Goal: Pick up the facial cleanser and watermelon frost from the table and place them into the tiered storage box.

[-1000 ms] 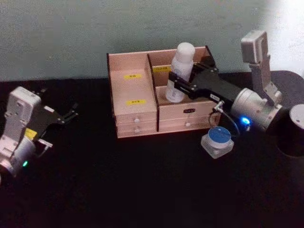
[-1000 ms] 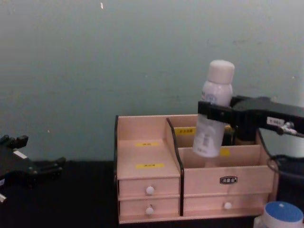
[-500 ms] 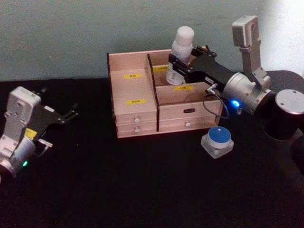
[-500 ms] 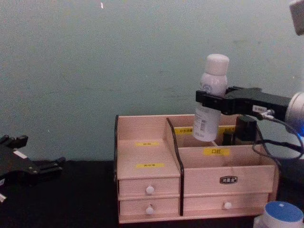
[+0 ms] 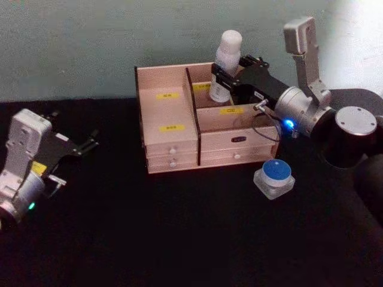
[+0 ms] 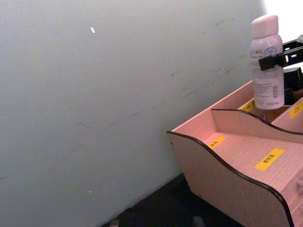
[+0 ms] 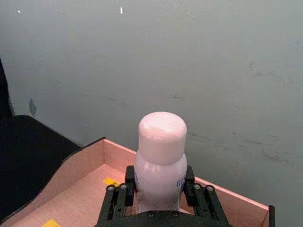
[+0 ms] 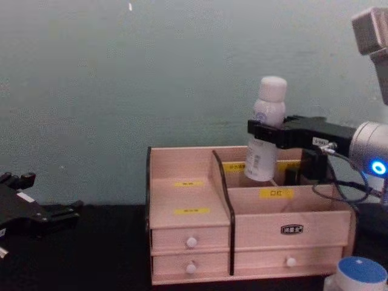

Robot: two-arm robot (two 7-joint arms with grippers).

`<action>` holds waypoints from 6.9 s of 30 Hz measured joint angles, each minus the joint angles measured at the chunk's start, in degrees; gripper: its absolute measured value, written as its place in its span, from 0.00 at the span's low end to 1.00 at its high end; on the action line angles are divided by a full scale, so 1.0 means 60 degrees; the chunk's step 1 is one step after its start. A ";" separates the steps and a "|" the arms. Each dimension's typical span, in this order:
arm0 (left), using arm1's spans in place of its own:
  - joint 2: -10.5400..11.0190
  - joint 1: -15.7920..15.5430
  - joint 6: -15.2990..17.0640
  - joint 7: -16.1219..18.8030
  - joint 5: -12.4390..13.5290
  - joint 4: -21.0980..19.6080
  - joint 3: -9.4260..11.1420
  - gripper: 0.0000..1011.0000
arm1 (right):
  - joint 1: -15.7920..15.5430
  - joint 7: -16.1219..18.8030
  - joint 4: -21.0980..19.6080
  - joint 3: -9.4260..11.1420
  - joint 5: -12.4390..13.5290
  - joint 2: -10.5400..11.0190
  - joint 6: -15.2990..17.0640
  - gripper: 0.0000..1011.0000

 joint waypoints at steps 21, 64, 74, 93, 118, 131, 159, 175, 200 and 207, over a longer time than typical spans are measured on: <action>0.0000 0.0000 -0.0001 0.0000 0.0000 0.0000 -0.0001 0.99 | 0.0517 0.0126 0.1363 0.0115 -0.0457 -0.0556 -0.0401 0.59; -0.0001 0.0000 0.0000 0.0000 0.0000 0.0000 0.0000 0.99 | 0.0877 0.0213 0.2653 0.0292 -0.1113 -0.0929 -0.0393 0.59; 0.0000 0.0001 0.0000 0.0000 0.0000 0.0000 0.0000 0.99 | 0.0876 0.0213 0.2646 0.0288 -0.1110 -0.0925 -0.0392 0.59; 0.0000 0.0000 0.0000 0.0000 0.0000 0.0000 0.0000 0.99 | 0.0864 0.0205 0.2630 0.0275 -0.1105 -0.0915 -0.0389 0.97; 0.0000 0.0001 0.0000 0.0000 0.0000 0.0000 0.0000 0.99 | 0.0034 0.0350 0.0893 0.0467 -0.0974 -0.0379 -0.0280 0.99; 0.0000 0.0001 0.0000 0.0000 0.0000 0.0000 0.0000 0.99 | -0.1581 0.0629 -0.1923 0.0721 -0.0281 0.0882 0.0501 0.99; 0.0000 0.0000 0.0000 0.0000 0.0000 0.0000 0.0000 0.99 | -0.4560 0.0364 -0.5161 0.1225 0.1072 0.3271 0.2039 0.99; 0.0000 0.0000 0.0000 0.0000 0.0000 0.0000 0.0000 0.99 | -0.4568 0.0248 -0.4801 0.0681 0.1179 0.3580 0.2804 0.99; 0.0000 0.0000 0.0000 0.0000 0.0000 0.0000 0.0000 0.99 | -0.4256 0.0037 -0.4344 0.0355 0.1266 0.3357 0.3116 0.99; 0.0000 0.0000 0.0000 0.0000 0.0000 0.0000 0.0000 0.99 | -0.4249 -0.0030 -0.4308 0.0327 0.1267 0.3357 0.3155 0.99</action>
